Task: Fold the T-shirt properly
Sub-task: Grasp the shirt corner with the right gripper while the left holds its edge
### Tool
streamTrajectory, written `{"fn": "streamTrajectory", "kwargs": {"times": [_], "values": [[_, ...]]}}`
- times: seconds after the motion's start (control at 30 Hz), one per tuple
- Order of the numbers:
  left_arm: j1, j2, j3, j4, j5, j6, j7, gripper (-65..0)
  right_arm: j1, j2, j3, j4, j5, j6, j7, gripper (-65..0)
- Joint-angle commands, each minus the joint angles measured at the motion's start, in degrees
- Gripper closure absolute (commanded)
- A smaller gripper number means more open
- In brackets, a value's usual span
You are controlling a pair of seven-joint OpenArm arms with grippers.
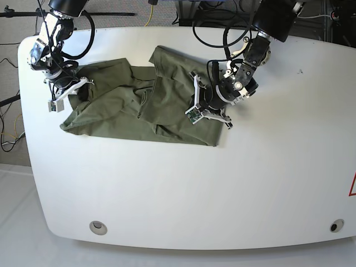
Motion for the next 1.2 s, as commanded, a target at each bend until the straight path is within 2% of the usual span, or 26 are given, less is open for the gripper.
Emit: {"fn": "streamTrajectory", "kwargs": {"times": [0.0, 0.1, 0.37, 0.57, 0.8, 1.17], "values": [[2.4, -0.7, 0.3, 0.4, 2.8, -1.8, 8.5, -1.3, 0.6, 1.0, 0.5, 0.8, 0.2, 0.1, 1.0, 0.0], [2.8, -0.7, 0.3, 1.3, 2.9, -1.8, 8.5, -1.3, 0.6, 1.1, 0.5, 0.8, 0.2, 0.1, 1.1, -1.4], [3.0, -0.6, 0.4, 1.4, 2.9, -1.8, 8.5, -1.3, 0.8, 1.5, 0.3, 1.3, 0.2, 0.0, 1.1, 0.0], [3.0, -0.6, 0.5, 1.4, 2.9, -1.8, 8.5, -1.3, 0.2, 1.1, 0.2, 6.1, 0.2, 0.0, 0.6, 0.0], [2.5, 0.6, 0.7, 0.7, 2.8, -1.8, 8.5, -1.3, -0.7, 0.7, -0.2, 13.1, 0.3, 0.0, -3.2, 0.0], [2.5, 3.3, 0.8, -1.1, 3.0, -1.8, 8.5, -1.3, -1.6, -0.9, -9.7, 19.8, 0.3, 0.0, -3.9, 0.0]]}}
